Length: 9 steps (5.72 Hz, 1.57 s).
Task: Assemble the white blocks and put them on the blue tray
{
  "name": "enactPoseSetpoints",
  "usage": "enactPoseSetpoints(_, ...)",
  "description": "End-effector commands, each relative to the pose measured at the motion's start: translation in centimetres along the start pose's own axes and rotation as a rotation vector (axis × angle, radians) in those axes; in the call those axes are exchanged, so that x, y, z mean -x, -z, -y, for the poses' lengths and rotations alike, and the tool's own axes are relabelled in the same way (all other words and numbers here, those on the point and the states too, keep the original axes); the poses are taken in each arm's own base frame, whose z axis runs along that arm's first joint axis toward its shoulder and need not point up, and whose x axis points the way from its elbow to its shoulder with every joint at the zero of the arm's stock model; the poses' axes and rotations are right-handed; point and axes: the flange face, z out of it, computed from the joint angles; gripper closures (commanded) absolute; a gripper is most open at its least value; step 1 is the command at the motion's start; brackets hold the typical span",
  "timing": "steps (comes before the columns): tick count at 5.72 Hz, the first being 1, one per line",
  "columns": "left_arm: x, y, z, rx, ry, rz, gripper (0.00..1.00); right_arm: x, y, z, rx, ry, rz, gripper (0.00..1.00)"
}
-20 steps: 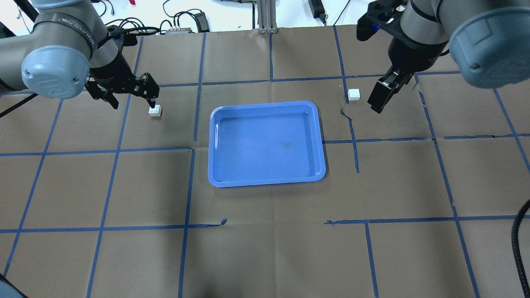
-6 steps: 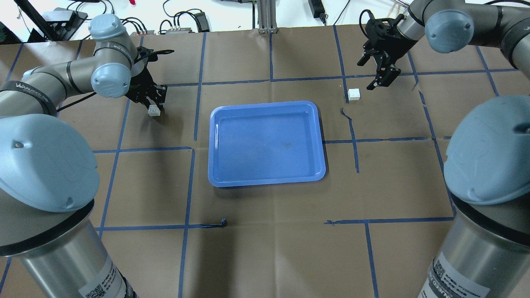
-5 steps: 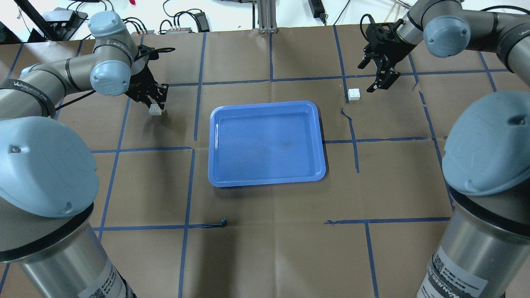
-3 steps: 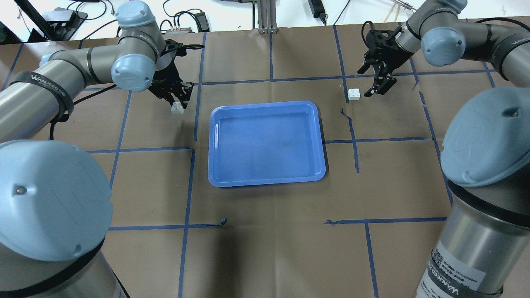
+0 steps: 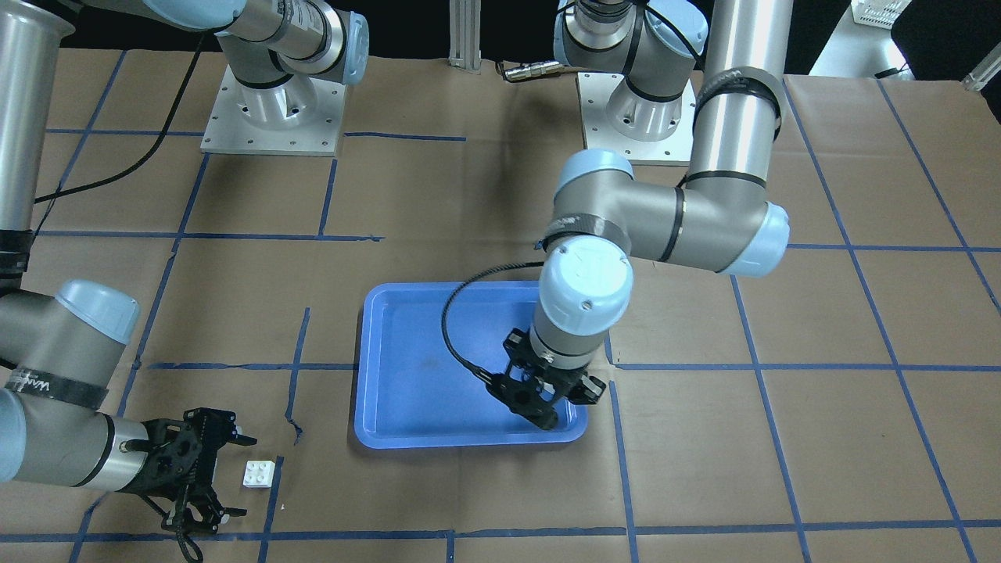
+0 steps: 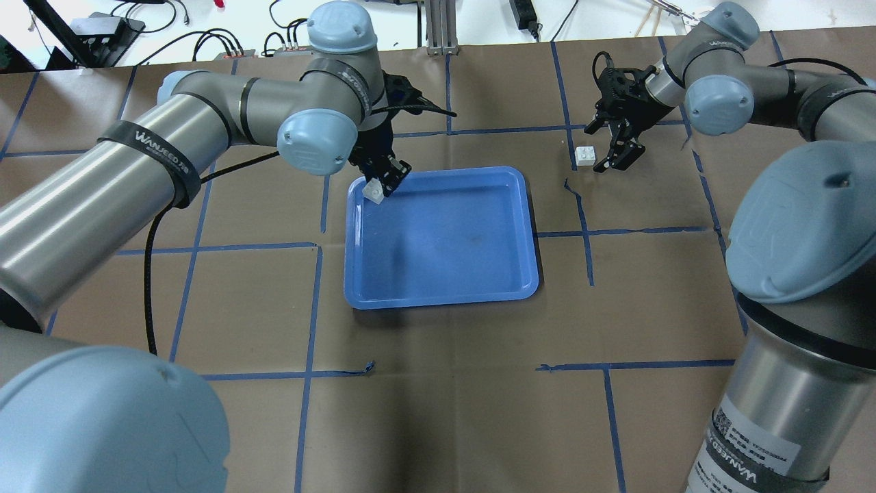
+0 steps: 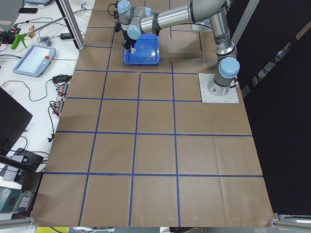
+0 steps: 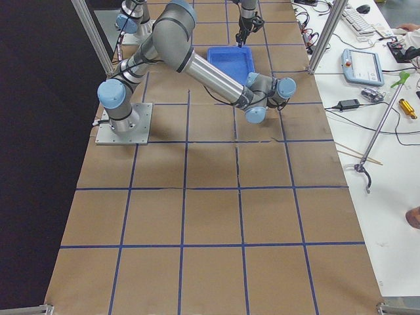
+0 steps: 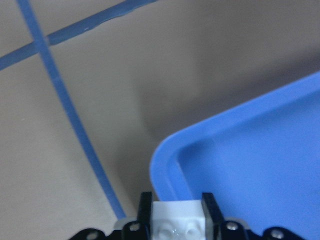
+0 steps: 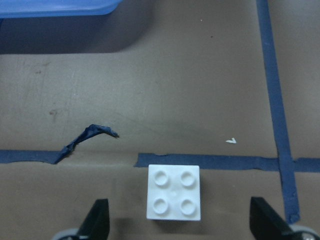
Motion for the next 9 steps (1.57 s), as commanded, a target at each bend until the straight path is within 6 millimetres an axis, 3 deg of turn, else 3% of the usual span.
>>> enactPoseSetpoints(1, -6.6, -2.0, 1.0, 0.005, -0.465, 0.016, 0.80, 0.2, 0.2, 0.1, 0.001, 0.000, -0.005, 0.05)
enactPoseSetpoints(2, -6.2, -4.2, 2.2, -0.021, -0.573, 0.038, 0.80, 0.2, 0.3, 0.2, 0.001, -0.002, -0.005, 0.14)
enactPoseSetpoints(3, -6.2, -5.0, 2.0, -0.019, -0.721, 0.028, 0.81, 0.2, 0.2, 0.1, 0.001, -0.001, -0.004, 0.23)
enactPoseSetpoints(4, -6.3, -5.7, 1.8, -0.012, -0.752, 0.022, 0.81, 0.1, 0.2, 0.1, 0.003, -0.003, -0.005, 0.34)
enactPoseSetpoints(5, -6.7, -5.4, 1.1, -0.003, -0.774, 0.013, 0.82, 0.1, 0.4, 0.2, 0.005, -0.002, -0.007, 0.47)
enactPoseSetpoints(6, -7.5, -7.4, -0.6, 0.031, -0.779, -0.009, 0.81, 0.1, 0.5, 0.2, 0.007, -0.003, -0.008, 0.58)
enactPoseSetpoints(9, -7.3, -7.9, -0.1, 0.000, -0.766, 0.023, 0.78, -0.4, 1.4, 0.5, 0.010, -0.027, -0.024, 0.72)
